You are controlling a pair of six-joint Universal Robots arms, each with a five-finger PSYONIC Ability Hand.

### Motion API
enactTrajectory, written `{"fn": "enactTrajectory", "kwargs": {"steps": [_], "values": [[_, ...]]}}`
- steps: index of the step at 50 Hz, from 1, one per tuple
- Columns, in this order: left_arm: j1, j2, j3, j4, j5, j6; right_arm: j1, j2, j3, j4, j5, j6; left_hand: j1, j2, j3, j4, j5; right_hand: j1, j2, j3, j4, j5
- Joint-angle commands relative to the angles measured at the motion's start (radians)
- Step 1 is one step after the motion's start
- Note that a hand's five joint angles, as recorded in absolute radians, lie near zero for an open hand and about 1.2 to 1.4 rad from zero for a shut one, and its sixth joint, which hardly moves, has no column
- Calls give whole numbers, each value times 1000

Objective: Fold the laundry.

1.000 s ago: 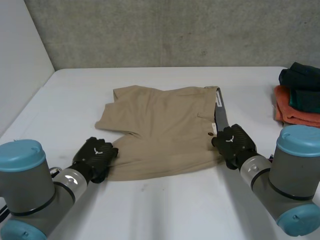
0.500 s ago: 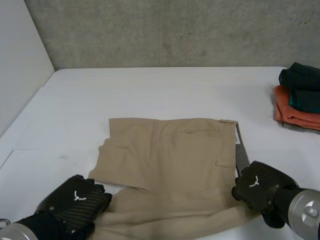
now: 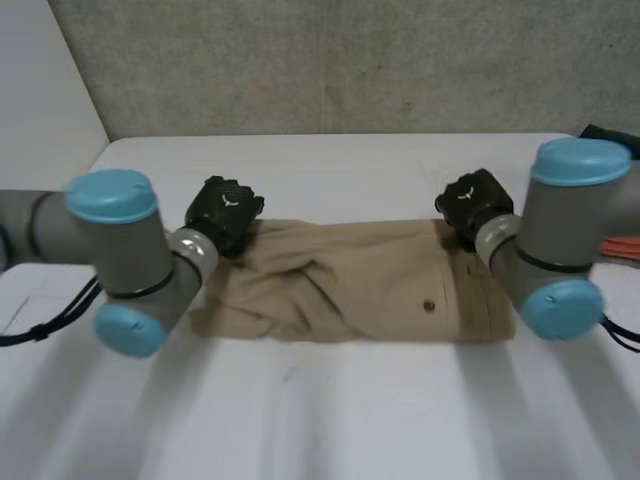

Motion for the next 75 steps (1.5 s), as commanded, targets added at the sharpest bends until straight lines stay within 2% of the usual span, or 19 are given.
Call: {"fn": "enactTrajectory", "kwargs": {"steps": [1,3,4,7,14,19,20,22,27,33,41,47,55,59,66,69,73,74,75], "values": [[-5,-147,218,-2,-32,-15,3,218,-235,-101,61,-82,-867,-958,-950,-963,-948,-664,-690,-734,-747,-732],[-12,-145,243,3,-32,-22,9,252,-283,-126,107,-82,-920,-1012,-1004,-1017,-1002,-939,-964,-1008,-1021,-1006],[-23,-145,261,16,-32,-36,15,270,-315,-143,149,-77,-929,-1021,-1013,-1026,-1011,-939,-964,-1008,-1021,-1006],[-43,-122,264,44,-35,-73,24,252,-325,-165,183,-63,-929,-1021,-1013,-1026,-1011,-939,-964,-1008,-1021,-1006],[-62,131,90,49,-28,-156,21,47,-142,-146,174,119,-929,-1021,-1013,-1026,-1011,-939,-964,-1008,-1021,-1006],[-75,248,-93,43,-29,-151,12,-199,74,-24,86,157,-908,-1000,-992,-1005,-990,-939,-964,-1008,-1021,-1006],[-81,269,-155,43,-28,-151,9,-262,150,36,40,161,-885,-976,-968,-981,-966,-939,-964,-1008,-1021,-1006],[-85,281,-214,49,-28,-151,7,-303,218,84,0,164,-861,-953,-945,-958,-943,-939,-964,-1008,-1021,-1006],[-75,278,-331,63,-29,-136,-31,-373,431,128,-62,164,-431,-522,-514,-527,-512,-908,-933,-978,-990,-975],[-51,228,-354,72,-28,-136,-80,-385,573,40,-79,164,-312,-404,-395,-409,-394,-855,-881,-925,-938,-923],[-3,125,-303,176,-26,-133,-123,-379,676,-150,-105,164,-204,-295,-287,-300,-285,-749,-775,-819,-832,-817],[24,84,-292,175,-24,-134,-126,-357,720,-269,-111,161,277,186,194,181,196,-743,-769,-813,-826,-811],[15,106,-332,142,-28,-131,-126,-308,737,-350,-129,147,292,201,209,196,211,-623,-649,-693,-706,-691],[23,180,-377,127,-29,-108,-126,-301,735,-376,-159,147,292,201,209,196,211,-491,-517,-561,-574,-559],[40,323,-540,107,-29,78,-126,-279,723,-395,-171,145,292,201,209,196,211,-300,-326,-370,-383,-368],[41,344,-573,109,-28,103,-126,-270,722,-395,-174,142,292,201,209,196,211,-250,-276,-320,-333,-318],[40,360,-607,109,-29,131,-125,-267,722,-395,-174,124,292,201,209,196,211,5,-21,-65,-78,-63],[37,360,-610,107,-35,134,-126,-267,720,-395,-168,112,292,201,209,196,211,200,174,130,117,132],[37,361,-608,106,-38,134,-128,-267,720,-396,-162,105,292,201,209,196,211,282,257,213,200,215]]}}
